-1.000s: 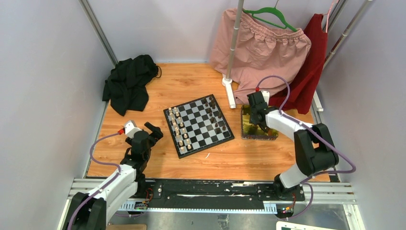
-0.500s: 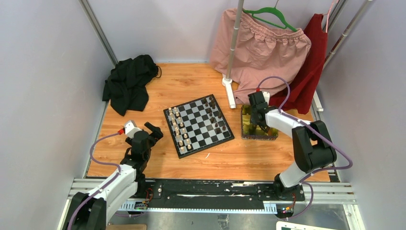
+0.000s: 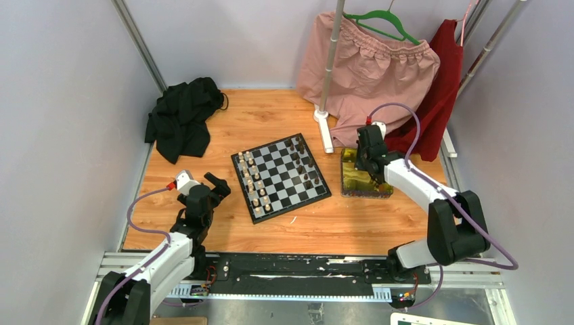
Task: Set up the chess pieces on the board
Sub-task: Pick up the chess piece from the storage box, then place the chess piece on the chessboard.
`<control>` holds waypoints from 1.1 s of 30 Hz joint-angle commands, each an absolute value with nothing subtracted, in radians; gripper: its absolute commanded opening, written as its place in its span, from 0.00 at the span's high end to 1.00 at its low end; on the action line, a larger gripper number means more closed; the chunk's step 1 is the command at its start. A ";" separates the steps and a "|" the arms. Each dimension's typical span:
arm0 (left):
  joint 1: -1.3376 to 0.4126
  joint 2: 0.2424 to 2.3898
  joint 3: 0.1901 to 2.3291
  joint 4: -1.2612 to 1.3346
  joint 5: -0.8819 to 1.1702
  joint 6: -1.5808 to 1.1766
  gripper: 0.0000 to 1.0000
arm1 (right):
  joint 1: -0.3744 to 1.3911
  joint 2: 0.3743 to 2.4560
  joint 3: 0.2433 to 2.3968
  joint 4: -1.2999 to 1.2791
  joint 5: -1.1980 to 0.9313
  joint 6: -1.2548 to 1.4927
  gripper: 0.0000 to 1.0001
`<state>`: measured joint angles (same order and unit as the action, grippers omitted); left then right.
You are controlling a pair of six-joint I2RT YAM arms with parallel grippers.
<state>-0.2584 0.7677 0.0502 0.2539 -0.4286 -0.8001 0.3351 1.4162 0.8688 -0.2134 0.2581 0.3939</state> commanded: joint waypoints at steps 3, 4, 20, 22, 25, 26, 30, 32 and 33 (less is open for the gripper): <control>-0.255 0.762 0.054 0.281 -0.433 -0.804 0.00 | 0.433 1.354 0.899 -0.264 0.200 0.324 1.00; -0.255 0.761 0.054 0.281 -0.434 -0.804 0.00 | 0.463 1.353 0.911 -0.278 0.202 0.315 1.00; -0.255 0.760 0.054 0.279 -0.434 -0.804 0.00 | 0.828 1.461 1.018 -0.385 0.276 0.294 1.00; -0.255 0.758 0.052 0.280 -0.434 -0.803 0.00 | 0.842 1.484 1.021 -0.383 0.272 0.296 1.00; -0.255 0.758 0.052 0.279 -0.434 -0.804 0.00 | 0.862 1.517 1.025 -0.371 0.263 0.301 1.00; -0.255 0.758 0.052 0.279 -0.434 -0.804 0.00 | 0.869 1.528 1.026 -0.367 0.262 0.302 1.00; -0.255 0.758 0.052 0.280 -0.434 -0.804 0.00 | 0.894 1.567 1.026 -0.343 0.265 0.304 1.00; -0.255 0.758 0.053 0.280 -0.434 -0.804 0.00 | 0.902 1.579 1.022 -0.323 0.264 0.300 1.00; -0.255 0.758 0.052 0.280 -0.434 -0.804 0.00 | 0.905 1.585 1.022 -0.314 0.263 0.300 1.00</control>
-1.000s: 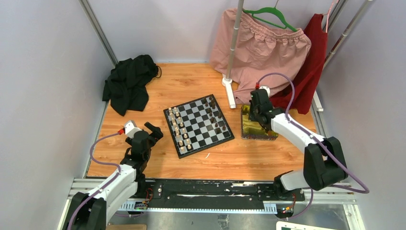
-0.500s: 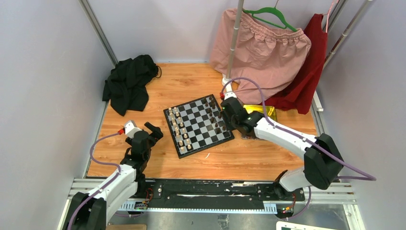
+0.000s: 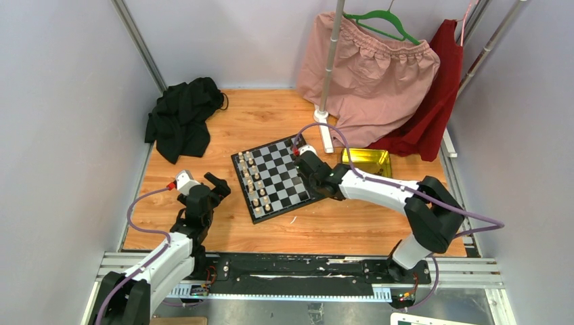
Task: Set up the chess pieces on the board
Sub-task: Place the chess piece on the chessboard.
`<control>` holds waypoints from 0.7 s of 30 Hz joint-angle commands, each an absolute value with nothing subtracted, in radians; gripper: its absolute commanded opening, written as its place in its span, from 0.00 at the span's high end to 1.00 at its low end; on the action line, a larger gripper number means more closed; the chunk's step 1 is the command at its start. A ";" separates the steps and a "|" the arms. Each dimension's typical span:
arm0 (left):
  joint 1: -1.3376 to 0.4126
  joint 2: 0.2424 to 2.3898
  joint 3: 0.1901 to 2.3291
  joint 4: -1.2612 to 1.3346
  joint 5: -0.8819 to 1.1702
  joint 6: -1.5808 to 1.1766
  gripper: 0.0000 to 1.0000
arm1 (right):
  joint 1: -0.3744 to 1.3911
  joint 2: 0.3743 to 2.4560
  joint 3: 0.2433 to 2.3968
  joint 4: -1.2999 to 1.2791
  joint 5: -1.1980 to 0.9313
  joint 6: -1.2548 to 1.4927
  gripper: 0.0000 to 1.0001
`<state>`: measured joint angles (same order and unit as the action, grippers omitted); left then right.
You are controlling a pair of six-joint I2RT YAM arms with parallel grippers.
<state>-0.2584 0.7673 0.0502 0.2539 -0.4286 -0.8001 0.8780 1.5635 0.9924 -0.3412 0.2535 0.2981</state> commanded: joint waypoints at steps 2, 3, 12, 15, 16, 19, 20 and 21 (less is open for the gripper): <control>-0.255 0.758 0.054 0.280 -0.434 -0.805 0.00 | 0.909 1.597 1.022 -0.302 0.263 0.295 1.00; -0.255 0.758 0.054 0.280 -0.434 -0.804 0.00 | 0.910 1.602 1.023 -0.298 0.263 0.295 1.00; -0.255 0.761 0.054 0.281 -0.434 -0.805 0.00 | 0.911 1.627 1.012 -0.263 0.275 0.286 1.00; -0.255 0.763 0.055 0.281 -0.434 -0.805 0.00 | 0.911 1.629 1.005 -0.249 0.280 0.284 1.00; -0.255 0.762 0.055 0.281 -0.434 -0.805 0.00 | 0.911 1.631 1.005 -0.248 0.283 0.283 1.00; -0.255 0.764 0.055 0.281 -0.433 -0.805 0.00 | 0.910 1.639 1.005 -0.249 0.290 0.282 1.00; -0.255 0.763 0.055 0.281 -0.433 -0.805 0.00 | 0.911 1.642 1.006 -0.252 0.292 0.281 1.00; -0.255 0.762 0.055 0.281 -0.433 -0.805 0.00 | 0.911 1.645 1.008 -0.255 0.296 0.283 1.00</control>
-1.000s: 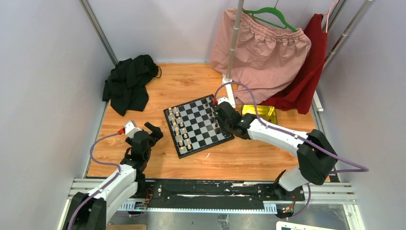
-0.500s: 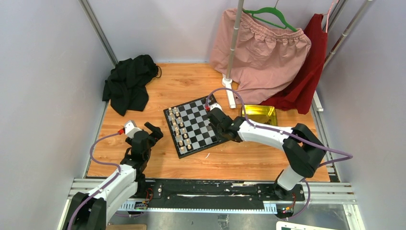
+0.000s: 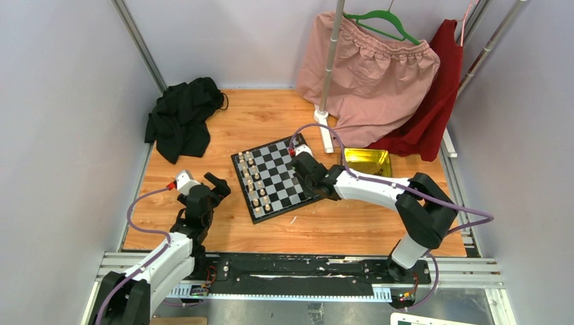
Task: Set up the chess pieces on the board
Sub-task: Place the chess piece on the chessboard.
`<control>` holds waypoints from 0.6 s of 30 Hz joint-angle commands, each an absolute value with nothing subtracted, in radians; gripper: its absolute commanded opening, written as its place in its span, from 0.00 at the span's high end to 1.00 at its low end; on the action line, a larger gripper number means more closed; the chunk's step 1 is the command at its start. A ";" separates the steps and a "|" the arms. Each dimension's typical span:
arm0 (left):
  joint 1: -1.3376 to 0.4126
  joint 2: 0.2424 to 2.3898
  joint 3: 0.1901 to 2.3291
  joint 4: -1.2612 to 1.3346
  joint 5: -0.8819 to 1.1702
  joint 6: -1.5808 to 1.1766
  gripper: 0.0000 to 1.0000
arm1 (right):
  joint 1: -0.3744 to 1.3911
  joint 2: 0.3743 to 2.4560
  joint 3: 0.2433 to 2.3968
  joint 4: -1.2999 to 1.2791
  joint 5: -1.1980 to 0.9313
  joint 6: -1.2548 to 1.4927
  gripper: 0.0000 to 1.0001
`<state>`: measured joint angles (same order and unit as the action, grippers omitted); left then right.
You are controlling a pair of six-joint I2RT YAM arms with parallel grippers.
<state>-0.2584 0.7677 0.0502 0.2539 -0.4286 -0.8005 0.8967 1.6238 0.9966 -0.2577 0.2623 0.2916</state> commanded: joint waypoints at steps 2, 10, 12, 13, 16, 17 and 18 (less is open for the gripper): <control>-0.255 0.762 0.055 0.281 -0.432 -0.806 0.00 | 0.911 1.649 1.007 -0.260 0.302 0.285 1.00; -0.255 0.762 0.054 0.281 -0.431 -0.805 0.00 | 0.910 1.654 1.002 -0.270 0.323 0.291 1.00; -0.255 0.761 0.054 0.280 -0.431 -0.805 0.00 | 0.909 1.651 1.001 -0.270 0.323 0.292 0.99; -0.255 0.761 0.054 0.281 -0.430 -0.805 0.00 | 0.910 1.649 1.000 -0.270 0.323 0.292 0.97; -0.255 0.761 0.054 0.281 -0.429 -0.805 0.00 | 0.910 1.642 0.998 -0.270 0.316 0.290 0.91; -0.255 0.762 0.054 0.281 -0.430 -0.805 0.00 | 0.910 1.640 0.998 -0.270 0.313 0.287 0.87; -0.255 0.762 0.054 0.281 -0.430 -0.805 0.00 | 0.910 1.638 0.998 -0.270 0.311 0.285 0.83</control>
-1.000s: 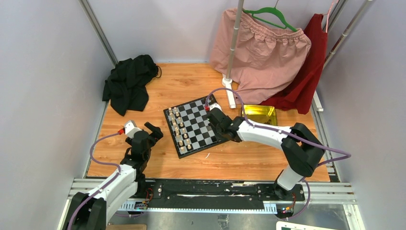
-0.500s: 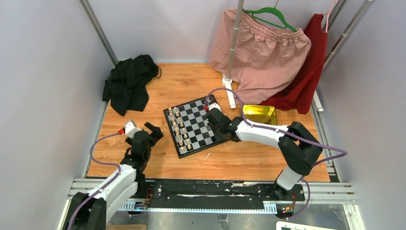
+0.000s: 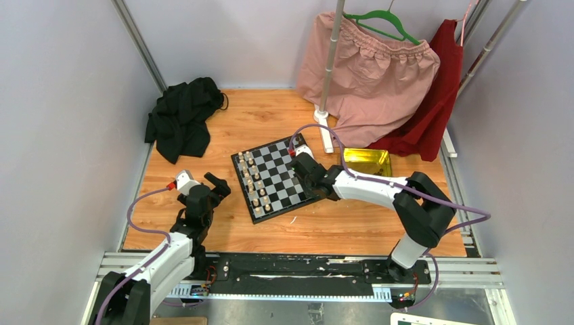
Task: Set up the chess pieces on the board
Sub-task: Place the chess piece on the chessboard.
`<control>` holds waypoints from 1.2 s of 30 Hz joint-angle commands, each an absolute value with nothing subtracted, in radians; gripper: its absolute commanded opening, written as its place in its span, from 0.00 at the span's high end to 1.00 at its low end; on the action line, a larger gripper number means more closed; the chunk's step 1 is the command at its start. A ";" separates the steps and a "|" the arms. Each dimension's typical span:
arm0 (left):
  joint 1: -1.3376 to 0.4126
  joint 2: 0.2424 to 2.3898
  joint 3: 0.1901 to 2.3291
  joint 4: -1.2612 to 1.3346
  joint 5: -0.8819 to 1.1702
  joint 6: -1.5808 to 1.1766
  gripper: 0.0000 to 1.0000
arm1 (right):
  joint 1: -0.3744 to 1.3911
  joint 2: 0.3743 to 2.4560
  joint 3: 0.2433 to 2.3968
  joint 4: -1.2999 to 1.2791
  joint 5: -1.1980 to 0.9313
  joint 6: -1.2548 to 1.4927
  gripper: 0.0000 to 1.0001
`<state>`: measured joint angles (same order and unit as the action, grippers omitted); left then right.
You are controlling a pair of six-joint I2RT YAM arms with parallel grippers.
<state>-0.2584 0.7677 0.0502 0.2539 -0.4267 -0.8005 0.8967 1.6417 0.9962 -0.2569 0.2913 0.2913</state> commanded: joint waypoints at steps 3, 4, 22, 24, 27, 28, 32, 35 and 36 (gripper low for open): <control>-0.255 0.761 0.054 0.281 -0.429 -0.805 0.00 | 0.911 1.629 0.995 -0.267 0.302 0.281 0.71; -0.255 0.761 0.054 0.281 -0.429 -0.805 0.00 | 0.912 1.625 0.994 -0.267 0.301 0.281 0.71; -0.255 0.760 0.052 0.281 -0.428 -0.807 0.00 | 0.927 1.542 1.008 -0.299 0.314 0.269 0.70; -0.255 0.759 0.052 0.280 -0.428 -0.807 0.00 | 0.928 1.508 1.008 -0.307 0.348 0.269 0.70; -0.255 0.760 0.052 0.281 -0.426 -0.807 0.00 | 0.919 1.454 1.013 -0.333 0.471 0.275 0.70; -0.255 0.760 0.052 0.281 -0.426 -0.807 0.00 | 0.904 1.431 1.015 -0.342 0.500 0.282 0.70; -0.255 0.759 0.052 0.279 -0.425 -0.808 0.00 | 0.798 1.366 0.994 -0.381 0.551 0.331 0.70; -0.255 0.753 0.052 0.279 -0.423 -0.807 0.00 | 0.678 1.314 0.954 -0.394 0.567 0.373 0.70; -0.255 0.753 0.052 0.279 -0.423 -0.807 0.00 | 0.639 1.299 0.938 -0.394 0.568 0.388 0.70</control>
